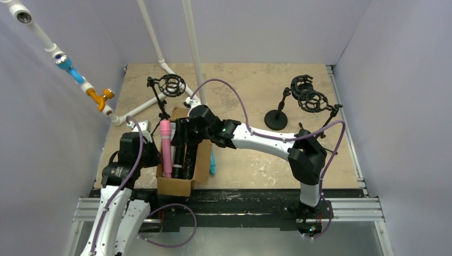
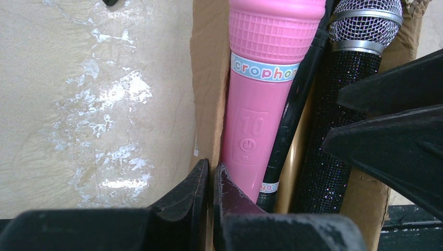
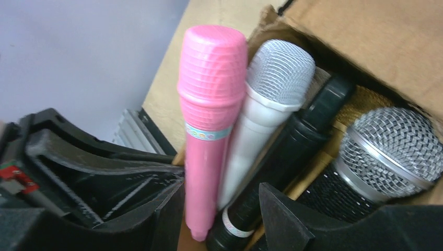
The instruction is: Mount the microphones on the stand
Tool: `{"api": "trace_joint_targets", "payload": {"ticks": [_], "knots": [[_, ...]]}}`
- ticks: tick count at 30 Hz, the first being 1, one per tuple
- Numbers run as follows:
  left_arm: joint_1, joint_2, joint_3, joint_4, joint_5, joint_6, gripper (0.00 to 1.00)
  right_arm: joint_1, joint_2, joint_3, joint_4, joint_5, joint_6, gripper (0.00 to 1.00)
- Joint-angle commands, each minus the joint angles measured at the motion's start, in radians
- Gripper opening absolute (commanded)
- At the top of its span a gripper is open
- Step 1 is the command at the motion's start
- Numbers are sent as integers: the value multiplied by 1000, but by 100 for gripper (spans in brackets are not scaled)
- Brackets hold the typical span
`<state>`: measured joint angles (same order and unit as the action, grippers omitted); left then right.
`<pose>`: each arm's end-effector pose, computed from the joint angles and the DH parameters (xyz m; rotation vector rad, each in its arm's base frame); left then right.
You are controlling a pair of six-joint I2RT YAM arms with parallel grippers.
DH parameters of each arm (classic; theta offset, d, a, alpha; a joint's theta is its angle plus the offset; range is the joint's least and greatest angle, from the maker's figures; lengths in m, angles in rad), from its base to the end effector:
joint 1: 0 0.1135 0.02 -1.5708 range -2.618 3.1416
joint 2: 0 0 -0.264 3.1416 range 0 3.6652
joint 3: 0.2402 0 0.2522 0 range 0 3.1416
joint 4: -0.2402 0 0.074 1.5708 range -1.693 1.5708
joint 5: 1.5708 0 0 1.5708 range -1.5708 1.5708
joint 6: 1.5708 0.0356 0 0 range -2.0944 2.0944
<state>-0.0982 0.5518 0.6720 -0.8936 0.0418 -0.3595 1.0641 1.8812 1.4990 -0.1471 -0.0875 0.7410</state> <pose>0.1089 -0.0122 0.2643 -0.2868 2.3424 -0.2736 0.2131 0.3904 0.2739 -0.4317 2.2861 1.1101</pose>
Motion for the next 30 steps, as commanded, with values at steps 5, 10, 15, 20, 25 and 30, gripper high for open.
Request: {"api": "trace_joint_targets", "payload": {"ticks": [5,10,15,20,25,30], "knots": [[8,-1,28,117,38,-35,0,16,57,68,125,-56,32,57],[8,-7,29,114,58,-31,0,23,116,90,131,-59,39,57],[8,-6,29,119,81,-25,0,32,159,123,136,-67,46,57],[8,-6,32,125,99,-21,0,54,194,170,132,-78,53,55],[8,-6,36,117,89,-19,0,64,200,186,122,-78,63,42],[8,-6,40,108,71,-16,0,61,120,140,139,-78,59,23]]}}
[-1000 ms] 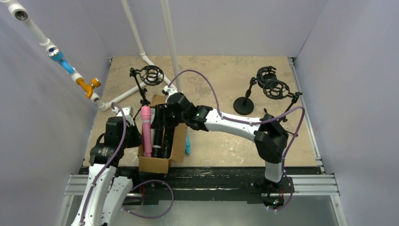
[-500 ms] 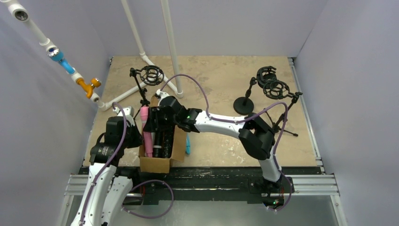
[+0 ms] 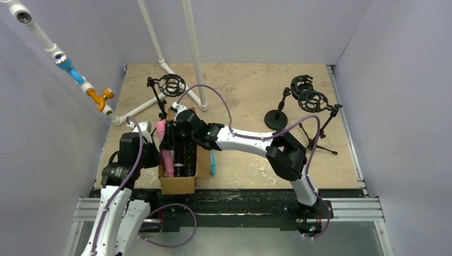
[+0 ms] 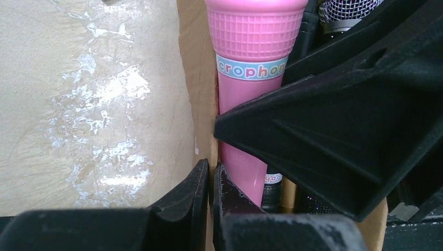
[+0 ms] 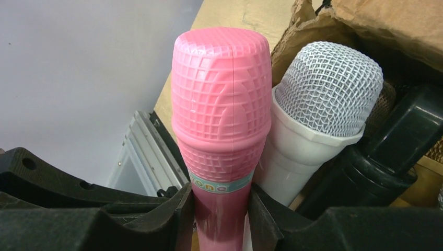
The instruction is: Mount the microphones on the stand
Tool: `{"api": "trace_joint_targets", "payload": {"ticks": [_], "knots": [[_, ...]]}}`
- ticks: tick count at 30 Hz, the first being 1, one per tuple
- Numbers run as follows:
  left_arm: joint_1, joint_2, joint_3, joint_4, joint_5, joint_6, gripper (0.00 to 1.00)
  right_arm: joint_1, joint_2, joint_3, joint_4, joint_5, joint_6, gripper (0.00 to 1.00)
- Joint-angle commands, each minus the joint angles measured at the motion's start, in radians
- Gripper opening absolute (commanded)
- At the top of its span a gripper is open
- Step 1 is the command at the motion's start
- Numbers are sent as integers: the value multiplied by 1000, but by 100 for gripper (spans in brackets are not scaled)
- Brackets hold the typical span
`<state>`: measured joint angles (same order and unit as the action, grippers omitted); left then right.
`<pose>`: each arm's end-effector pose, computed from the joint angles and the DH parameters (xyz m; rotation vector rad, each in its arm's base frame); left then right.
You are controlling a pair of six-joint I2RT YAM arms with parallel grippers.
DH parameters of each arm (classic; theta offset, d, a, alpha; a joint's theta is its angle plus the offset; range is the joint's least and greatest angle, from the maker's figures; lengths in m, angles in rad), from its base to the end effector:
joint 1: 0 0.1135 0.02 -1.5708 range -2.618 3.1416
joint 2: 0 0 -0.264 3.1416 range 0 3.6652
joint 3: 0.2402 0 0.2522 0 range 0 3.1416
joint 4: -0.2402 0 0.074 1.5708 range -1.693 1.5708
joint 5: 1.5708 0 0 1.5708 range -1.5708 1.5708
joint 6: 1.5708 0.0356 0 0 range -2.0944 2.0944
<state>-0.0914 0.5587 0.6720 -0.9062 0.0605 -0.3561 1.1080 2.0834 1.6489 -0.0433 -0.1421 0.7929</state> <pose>0.1090 -0.0121 0.2627 -0.2849 2.3635 -0.2867 0.2160 0.4442 0.2446 -0.4628 2.2734 1.2431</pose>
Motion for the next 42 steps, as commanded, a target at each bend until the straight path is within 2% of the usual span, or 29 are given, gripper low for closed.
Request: {"api": "trace_joint_targets", "payload": {"ticks": [1,9,14,19,26,36,38,42], "knots": [[1,-13,42,120,46,-18,0,16,-105,-19,28,-9,1,20],[1,-12,44,114,4,-8,0,-67,-329,-120,-75,33,-23,11],[1,-10,44,113,-7,-5,0,-182,-505,-266,-132,29,-32,9],[1,-5,47,113,-5,3,0,-291,-611,-442,-227,99,-83,8],[1,-23,44,125,-12,6,0,-335,-537,-604,-162,130,-81,4],[1,-13,60,96,-18,-2,0,-338,-327,-553,-98,115,-72,0],[1,-13,57,103,-11,0,0,-338,-302,-537,-90,111,-70,2],[1,-13,52,103,-27,3,0,-339,-267,-495,-99,113,-76,11]]}}
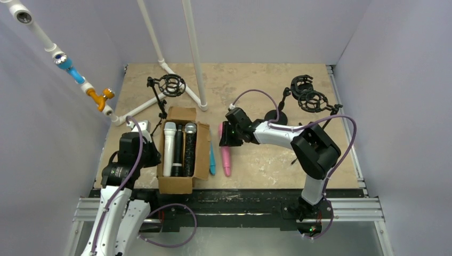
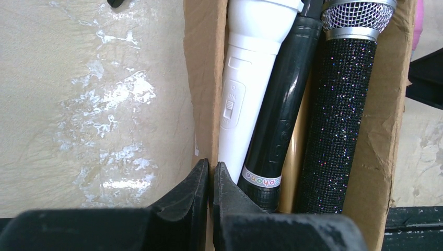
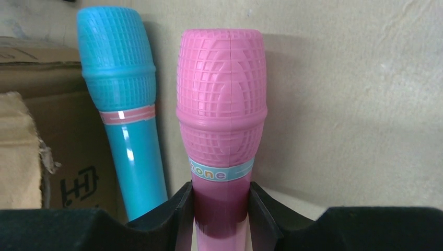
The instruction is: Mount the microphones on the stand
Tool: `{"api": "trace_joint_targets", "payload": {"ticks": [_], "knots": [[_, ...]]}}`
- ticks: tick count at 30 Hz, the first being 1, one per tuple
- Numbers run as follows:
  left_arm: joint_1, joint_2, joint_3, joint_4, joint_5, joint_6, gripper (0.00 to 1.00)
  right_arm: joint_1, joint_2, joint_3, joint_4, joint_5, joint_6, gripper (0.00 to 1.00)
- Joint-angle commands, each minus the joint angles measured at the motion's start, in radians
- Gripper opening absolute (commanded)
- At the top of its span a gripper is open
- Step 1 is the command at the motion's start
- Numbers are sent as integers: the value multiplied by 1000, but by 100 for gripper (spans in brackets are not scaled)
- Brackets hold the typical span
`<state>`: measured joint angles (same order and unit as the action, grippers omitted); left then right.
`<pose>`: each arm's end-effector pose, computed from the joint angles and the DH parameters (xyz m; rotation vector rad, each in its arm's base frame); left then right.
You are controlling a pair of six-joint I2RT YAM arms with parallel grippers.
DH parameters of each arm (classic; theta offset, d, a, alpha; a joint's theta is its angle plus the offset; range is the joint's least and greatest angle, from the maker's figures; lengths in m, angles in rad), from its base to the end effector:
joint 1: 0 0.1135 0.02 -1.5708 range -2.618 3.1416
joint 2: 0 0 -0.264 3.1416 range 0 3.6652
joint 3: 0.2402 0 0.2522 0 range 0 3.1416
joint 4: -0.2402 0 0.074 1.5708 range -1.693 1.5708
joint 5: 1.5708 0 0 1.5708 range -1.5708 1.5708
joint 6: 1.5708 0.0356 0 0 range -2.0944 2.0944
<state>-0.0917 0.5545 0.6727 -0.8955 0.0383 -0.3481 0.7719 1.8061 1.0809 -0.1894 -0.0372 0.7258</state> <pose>0.1093 -0.0114 0.2641 -0.2832 2.3454 -0.2600 0.2653 0.2601 0.1658 -0.0767 2.6111 0.6409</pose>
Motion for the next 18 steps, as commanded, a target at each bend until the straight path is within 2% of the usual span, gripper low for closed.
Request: {"api": "trace_joint_targets", "payload": {"ticks": [1,3,6,16,18], "knots": [[1,-10,53,91,-13,-6,0,-1,13,81,42,13,-12,15],[1,-13,53,91,-28,-9,0,0,11,92,37,11,-14,26],[1,-18,52,97,-35,-10,0,-2,2,109,18,12,-18,37],[1,-32,57,68,-74,-26,0,-2,-52,120,-23,-28,-25,56],[1,-36,56,64,-85,-32,0,-1,-77,122,-33,-26,-23,57]]}}
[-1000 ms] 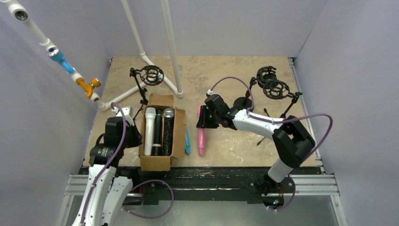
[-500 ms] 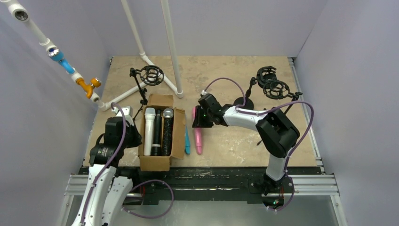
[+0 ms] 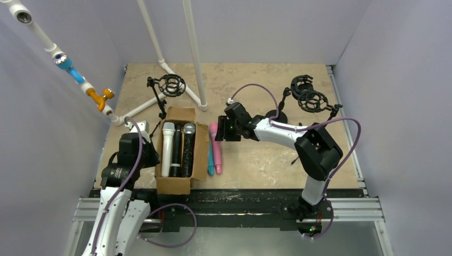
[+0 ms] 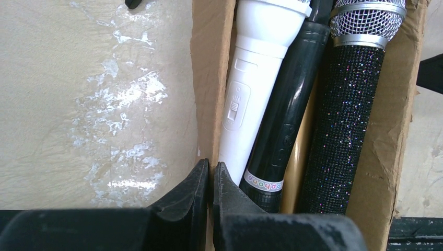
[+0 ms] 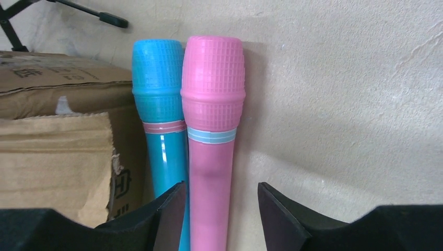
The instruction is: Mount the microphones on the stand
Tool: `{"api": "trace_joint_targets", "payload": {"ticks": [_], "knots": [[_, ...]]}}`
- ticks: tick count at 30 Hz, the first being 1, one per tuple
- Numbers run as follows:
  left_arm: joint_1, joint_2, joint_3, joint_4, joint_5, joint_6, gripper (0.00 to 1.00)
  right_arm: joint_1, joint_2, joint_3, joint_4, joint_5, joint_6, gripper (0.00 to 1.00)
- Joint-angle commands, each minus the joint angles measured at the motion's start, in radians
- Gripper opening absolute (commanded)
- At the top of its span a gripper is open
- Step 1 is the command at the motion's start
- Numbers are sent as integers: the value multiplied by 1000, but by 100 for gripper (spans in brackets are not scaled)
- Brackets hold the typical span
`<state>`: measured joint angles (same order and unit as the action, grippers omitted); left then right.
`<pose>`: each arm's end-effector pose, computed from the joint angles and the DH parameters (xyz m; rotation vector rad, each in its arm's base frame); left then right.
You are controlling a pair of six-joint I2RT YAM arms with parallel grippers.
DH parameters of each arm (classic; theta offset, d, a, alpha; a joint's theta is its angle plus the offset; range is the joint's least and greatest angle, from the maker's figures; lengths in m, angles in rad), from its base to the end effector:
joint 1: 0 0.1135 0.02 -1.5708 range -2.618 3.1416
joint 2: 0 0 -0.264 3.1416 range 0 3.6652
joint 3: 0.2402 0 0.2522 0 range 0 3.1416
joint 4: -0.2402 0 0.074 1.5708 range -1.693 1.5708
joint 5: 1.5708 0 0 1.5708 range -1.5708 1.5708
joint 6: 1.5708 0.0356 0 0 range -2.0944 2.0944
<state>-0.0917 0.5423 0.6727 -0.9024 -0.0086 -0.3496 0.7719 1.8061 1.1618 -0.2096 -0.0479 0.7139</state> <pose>0.1071 -0.0095 0.2646 -0.3067 2.3321 -0.2074 0.2750 0.2701 0.1885 -0.0971 2.5562 0.6933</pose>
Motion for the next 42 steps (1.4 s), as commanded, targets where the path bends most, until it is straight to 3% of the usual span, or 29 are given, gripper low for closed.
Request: {"api": "trace_joint_targets", "payload": {"ticks": [1,8,16,26,42], "knots": [[1,-29,55,71,-45,-35,0,-1,-102,41,-15,-9,-5,56],[1,-39,52,70,-51,-43,0,107,-260,195,-90,124,40,52],[1,-53,63,64,-65,-59,0,307,-74,438,-287,199,42,56],[1,-88,86,48,-70,-70,0,360,28,501,-316,213,36,56],[1,-87,100,38,-67,-83,0,385,57,580,-358,242,23,56]]}}
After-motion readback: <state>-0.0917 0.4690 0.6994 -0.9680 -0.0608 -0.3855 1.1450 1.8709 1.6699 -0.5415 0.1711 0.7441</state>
